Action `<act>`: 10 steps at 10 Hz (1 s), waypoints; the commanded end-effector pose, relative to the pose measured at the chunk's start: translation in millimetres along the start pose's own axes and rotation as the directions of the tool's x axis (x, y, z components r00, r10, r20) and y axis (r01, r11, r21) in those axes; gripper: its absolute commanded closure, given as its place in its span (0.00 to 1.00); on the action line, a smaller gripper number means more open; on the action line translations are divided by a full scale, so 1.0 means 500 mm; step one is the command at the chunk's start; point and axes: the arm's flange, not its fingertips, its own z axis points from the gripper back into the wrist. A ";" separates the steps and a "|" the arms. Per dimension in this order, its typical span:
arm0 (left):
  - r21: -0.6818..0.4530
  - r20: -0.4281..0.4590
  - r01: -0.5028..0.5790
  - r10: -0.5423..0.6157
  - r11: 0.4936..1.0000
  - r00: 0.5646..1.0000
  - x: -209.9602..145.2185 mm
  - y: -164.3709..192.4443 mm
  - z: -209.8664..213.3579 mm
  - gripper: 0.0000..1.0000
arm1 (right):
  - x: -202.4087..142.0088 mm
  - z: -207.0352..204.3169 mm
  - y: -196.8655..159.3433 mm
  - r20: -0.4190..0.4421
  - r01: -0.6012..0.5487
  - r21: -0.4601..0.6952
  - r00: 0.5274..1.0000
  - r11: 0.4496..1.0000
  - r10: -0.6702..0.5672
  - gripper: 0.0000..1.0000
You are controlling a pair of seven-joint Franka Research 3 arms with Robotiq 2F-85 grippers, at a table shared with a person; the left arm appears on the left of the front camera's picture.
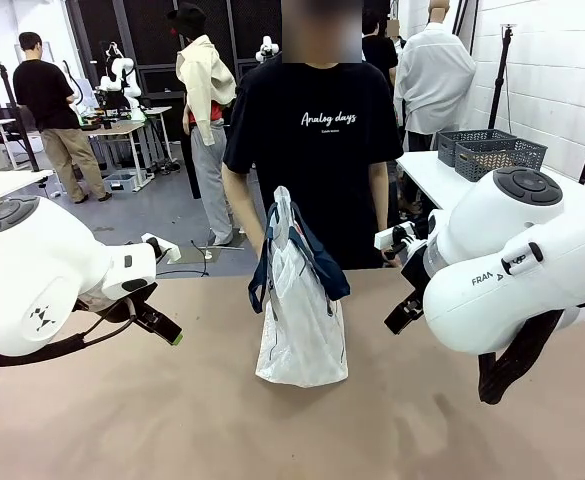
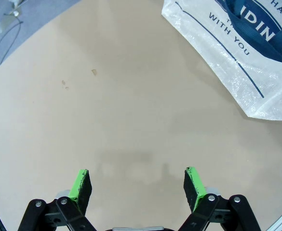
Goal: Transfer purchased items from the store into the shopping bag.
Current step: Open the Reusable shopping bag in the center of the table.
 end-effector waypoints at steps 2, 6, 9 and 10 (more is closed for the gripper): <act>0.000 0.000 -0.003 0.003 1.000 1.000 -0.001 0.003 0.000 0.00 | 0.000 0.000 0.000 0.000 0.000 0.000 1.000 1.000 0.000 0.00; -0.126 -0.055 -0.025 0.018 0.992 0.998 0.019 -0.018 0.035 0.00 | 0.024 0.027 0.025 -0.043 -0.019 0.130 0.999 0.991 0.025 0.00; -0.263 -0.066 -0.130 0.117 0.956 0.991 0.084 -0.023 0.106 0.00 | 0.104 0.086 0.024 -0.046 0.006 0.196 0.999 0.981 0.003 0.00; -0.239 -0.047 -0.165 0.158 0.957 0.986 0.111 -0.021 0.129 0.00 | 0.134 0.104 0.017 -0.040 0.013 0.192 0.999 0.981 -0.005 0.00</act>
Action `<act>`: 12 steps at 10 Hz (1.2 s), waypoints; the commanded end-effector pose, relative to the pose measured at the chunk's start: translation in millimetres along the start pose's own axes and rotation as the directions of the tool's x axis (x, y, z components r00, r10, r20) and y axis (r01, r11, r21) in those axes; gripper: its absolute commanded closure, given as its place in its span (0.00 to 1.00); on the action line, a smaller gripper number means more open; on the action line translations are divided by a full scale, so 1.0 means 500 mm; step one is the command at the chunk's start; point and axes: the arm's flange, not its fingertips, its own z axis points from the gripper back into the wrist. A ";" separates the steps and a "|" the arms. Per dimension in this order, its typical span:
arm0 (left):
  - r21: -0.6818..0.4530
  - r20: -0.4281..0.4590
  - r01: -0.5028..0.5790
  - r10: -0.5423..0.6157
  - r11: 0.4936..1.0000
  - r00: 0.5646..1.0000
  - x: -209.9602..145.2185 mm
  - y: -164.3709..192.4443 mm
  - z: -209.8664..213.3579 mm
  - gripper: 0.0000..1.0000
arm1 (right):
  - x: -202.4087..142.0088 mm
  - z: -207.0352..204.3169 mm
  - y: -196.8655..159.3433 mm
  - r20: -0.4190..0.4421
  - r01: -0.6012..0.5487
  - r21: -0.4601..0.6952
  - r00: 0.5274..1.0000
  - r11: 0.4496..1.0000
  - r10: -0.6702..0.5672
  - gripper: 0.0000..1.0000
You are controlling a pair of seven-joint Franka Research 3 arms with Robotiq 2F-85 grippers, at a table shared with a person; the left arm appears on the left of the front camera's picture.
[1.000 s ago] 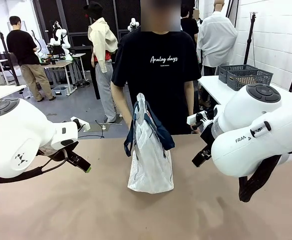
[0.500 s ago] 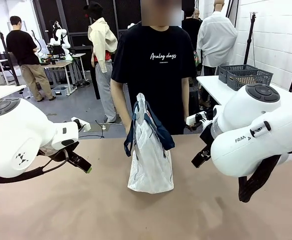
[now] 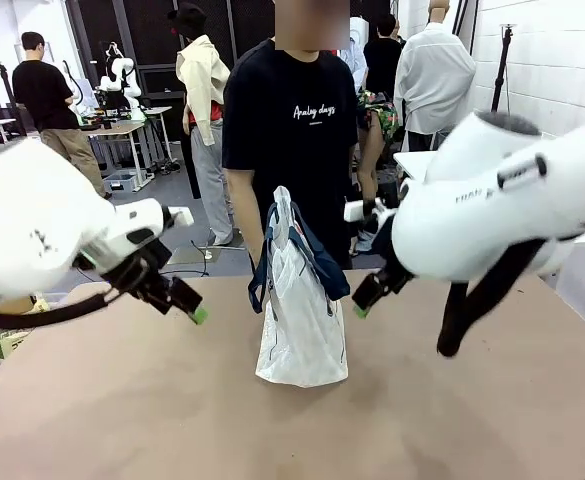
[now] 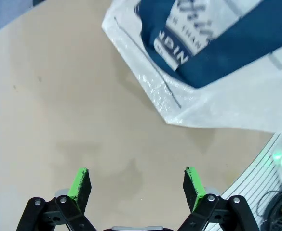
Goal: Transfer purchased items from the store into the shopping bag.
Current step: Open the Reusable shopping bag in the center of the table.
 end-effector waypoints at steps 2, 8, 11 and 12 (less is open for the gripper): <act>0.022 0.039 -0.106 0.105 0.994 0.994 0.106 -0.007 0.067 0.00 | 0.124 0.058 -0.033 -0.040 0.026 0.012 0.999 1.000 -0.026 0.00; -0.024 0.016 -0.100 0.100 0.995 0.995 0.223 -0.068 0.102 0.00 | 0.328 0.102 -0.061 -0.005 0.120 -0.194 0.992 0.974 -0.123 0.00; -0.034 -0.012 -0.097 0.096 0.995 0.995 0.250 -0.071 0.098 0.00 | 0.339 0.118 -0.058 0.003 0.140 -0.137 0.990 0.981 -0.141 0.00; 0.018 -0.017 -0.203 0.203 0.979 0.979 0.279 -0.087 0.096 0.00 | 0.360 0.100 -0.055 0.024 0.246 -0.167 0.969 0.955 -0.245 0.00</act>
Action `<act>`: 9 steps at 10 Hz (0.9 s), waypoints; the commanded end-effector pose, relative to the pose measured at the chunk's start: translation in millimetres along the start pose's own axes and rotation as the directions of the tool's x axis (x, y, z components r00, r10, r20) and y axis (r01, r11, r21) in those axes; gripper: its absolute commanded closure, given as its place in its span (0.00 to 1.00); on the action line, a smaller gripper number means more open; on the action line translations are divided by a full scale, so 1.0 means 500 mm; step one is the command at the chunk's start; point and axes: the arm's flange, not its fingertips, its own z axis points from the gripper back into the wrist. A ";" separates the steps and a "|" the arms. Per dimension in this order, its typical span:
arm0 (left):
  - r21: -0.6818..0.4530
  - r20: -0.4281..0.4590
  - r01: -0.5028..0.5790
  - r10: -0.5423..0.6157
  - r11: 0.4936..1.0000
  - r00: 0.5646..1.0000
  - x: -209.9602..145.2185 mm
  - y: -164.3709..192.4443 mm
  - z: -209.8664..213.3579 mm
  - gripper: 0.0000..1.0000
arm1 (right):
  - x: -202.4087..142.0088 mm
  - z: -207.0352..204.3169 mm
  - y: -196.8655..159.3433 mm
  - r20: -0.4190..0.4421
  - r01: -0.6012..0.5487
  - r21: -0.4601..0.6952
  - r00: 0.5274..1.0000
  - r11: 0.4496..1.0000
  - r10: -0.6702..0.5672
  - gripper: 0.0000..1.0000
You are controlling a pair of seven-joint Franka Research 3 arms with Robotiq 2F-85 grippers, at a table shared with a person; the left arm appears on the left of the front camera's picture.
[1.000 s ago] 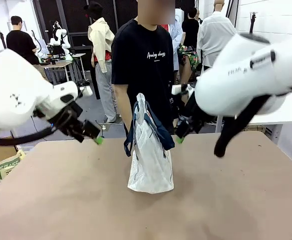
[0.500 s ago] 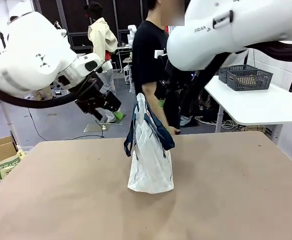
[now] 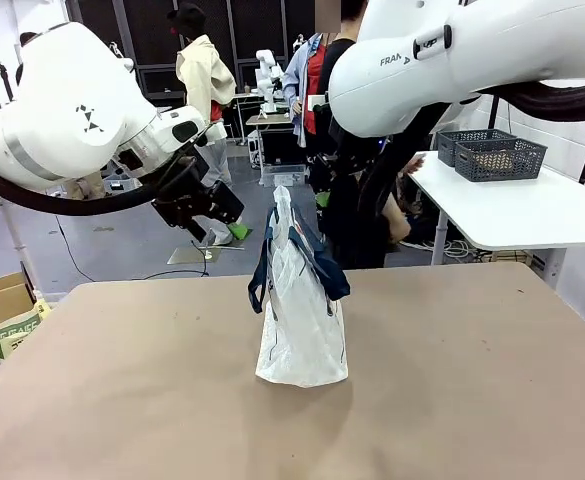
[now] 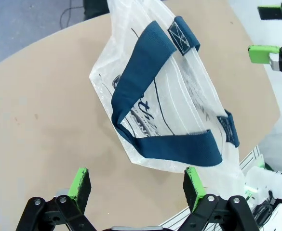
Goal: Transfer purchased items from the store into the shopping bag.
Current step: Open the Reusable shopping bag in the center of the table.
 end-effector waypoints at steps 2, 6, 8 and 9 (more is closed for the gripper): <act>0.057 -0.052 -0.208 0.211 0.977 0.976 0.059 -0.048 0.021 0.00 | 0.059 -0.027 0.018 -0.042 0.155 -0.079 0.986 0.985 -0.158 0.00; 0.034 -0.173 -0.283 0.285 0.959 0.943 0.068 -0.063 -0.002 0.00 | 0.094 -0.068 0.036 -0.062 0.239 -0.015 0.969 0.971 -0.239 0.00; 0.018 -0.180 -0.282 0.281 0.959 0.943 0.066 -0.067 -0.011 0.00 | 0.101 -0.086 0.033 -0.061 0.263 0.015 0.963 0.965 -0.262 0.00; 0.015 -0.180 -0.283 0.281 0.959 0.943 0.065 -0.070 -0.011 0.00 | 0.102 -0.091 0.034 -0.069 0.275 0.038 0.960 0.961 -0.272 0.00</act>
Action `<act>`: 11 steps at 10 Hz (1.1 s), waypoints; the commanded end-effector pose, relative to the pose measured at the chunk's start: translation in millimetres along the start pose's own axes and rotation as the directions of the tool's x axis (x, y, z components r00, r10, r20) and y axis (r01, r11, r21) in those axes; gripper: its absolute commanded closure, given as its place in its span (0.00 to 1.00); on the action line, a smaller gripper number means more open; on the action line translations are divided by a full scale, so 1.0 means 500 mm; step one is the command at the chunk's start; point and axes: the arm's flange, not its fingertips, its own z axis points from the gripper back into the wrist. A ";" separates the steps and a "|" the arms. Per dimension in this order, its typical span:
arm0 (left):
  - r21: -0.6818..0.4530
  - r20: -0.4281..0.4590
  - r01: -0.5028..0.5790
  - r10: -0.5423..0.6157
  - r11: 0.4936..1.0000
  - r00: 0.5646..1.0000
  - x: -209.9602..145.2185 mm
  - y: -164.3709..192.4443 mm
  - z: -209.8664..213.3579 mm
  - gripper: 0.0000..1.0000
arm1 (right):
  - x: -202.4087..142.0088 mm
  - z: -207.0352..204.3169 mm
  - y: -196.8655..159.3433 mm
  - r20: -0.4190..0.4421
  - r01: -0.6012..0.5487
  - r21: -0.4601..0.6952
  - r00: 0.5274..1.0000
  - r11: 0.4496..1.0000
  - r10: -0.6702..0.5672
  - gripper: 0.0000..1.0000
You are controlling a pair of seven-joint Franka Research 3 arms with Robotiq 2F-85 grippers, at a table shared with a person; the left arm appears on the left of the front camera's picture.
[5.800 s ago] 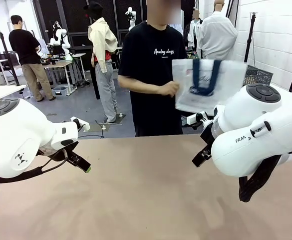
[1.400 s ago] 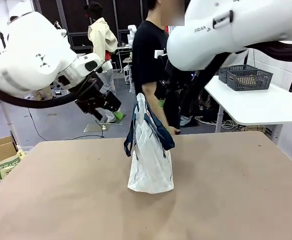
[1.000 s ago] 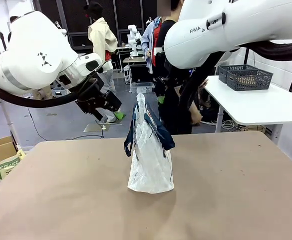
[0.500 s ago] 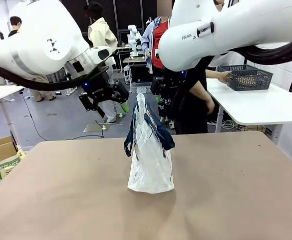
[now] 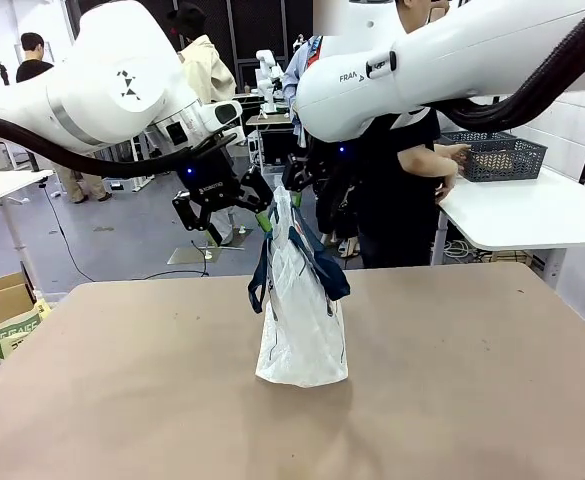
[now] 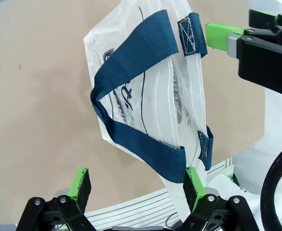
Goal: Transfer purchased items from the store into the shopping bag.
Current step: Open the Reusable shopping bag in the center of the table.
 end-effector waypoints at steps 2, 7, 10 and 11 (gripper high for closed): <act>-0.040 -0.015 0.016 -0.017 0.999 1.000 0.000 -0.008 0.010 0.00 | 0.007 -0.014 0.006 -0.036 0.055 0.090 0.998 0.994 -0.052 0.00; -0.057 -0.032 0.020 -0.022 0.998 0.999 -0.002 -0.009 -0.002 0.00 | 0.001 -0.005 0.009 -0.013 0.074 0.106 0.997 0.992 -0.073 0.00; -0.063 -0.037 0.016 -0.019 0.998 0.999 0.000 -0.003 -0.012 0.00 | -0.003 0.010 0.016 0.011 0.061 0.100 0.998 0.993 -0.063 0.00; -0.064 -0.041 0.012 -0.014 0.998 0.999 0.002 0.000 -0.018 0.00 | -0.006 0.005 0.021 0.001 0.054 0.103 0.999 0.993 -0.055 0.00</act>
